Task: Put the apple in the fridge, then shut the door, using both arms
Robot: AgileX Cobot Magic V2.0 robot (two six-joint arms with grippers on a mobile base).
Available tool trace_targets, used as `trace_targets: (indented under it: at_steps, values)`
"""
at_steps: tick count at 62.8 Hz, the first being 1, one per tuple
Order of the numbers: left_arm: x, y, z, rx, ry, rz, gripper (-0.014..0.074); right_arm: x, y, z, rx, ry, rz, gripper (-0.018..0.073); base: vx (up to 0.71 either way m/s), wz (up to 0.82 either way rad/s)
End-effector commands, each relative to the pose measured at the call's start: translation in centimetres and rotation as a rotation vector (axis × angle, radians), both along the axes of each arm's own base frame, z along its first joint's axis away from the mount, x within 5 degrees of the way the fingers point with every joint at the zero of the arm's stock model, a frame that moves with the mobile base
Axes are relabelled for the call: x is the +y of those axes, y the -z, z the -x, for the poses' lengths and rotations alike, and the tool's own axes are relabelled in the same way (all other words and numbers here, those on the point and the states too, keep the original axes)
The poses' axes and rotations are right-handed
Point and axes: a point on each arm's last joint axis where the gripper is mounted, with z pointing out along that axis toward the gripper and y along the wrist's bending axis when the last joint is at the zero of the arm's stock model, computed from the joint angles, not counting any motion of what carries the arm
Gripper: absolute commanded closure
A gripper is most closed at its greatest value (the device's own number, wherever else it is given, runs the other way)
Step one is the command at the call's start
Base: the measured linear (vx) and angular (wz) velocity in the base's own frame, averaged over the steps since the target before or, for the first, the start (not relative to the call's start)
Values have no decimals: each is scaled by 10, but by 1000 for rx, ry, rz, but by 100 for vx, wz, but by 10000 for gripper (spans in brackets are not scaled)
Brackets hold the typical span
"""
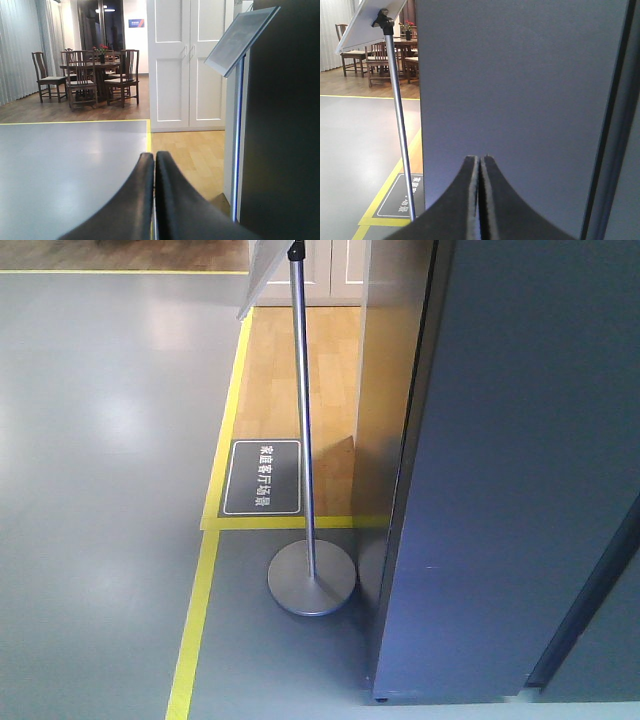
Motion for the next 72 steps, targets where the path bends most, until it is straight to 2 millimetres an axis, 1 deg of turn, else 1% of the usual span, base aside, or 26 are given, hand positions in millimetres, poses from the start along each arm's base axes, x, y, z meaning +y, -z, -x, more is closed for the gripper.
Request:
trace_targets:
  at_steps: [1,18,72]
  values:
    - [0,-1,1,-72,-1,19,603,0,-2,1,-75,8,7,563,0,0]
    - [0,0,1,-71,-1,19,603,-3,-2,1,-74,52,-2,563,0,0]
    - [0,0,1,-71,-1,19,603,-3,-2,1,-74,52,-1,563,0,0]
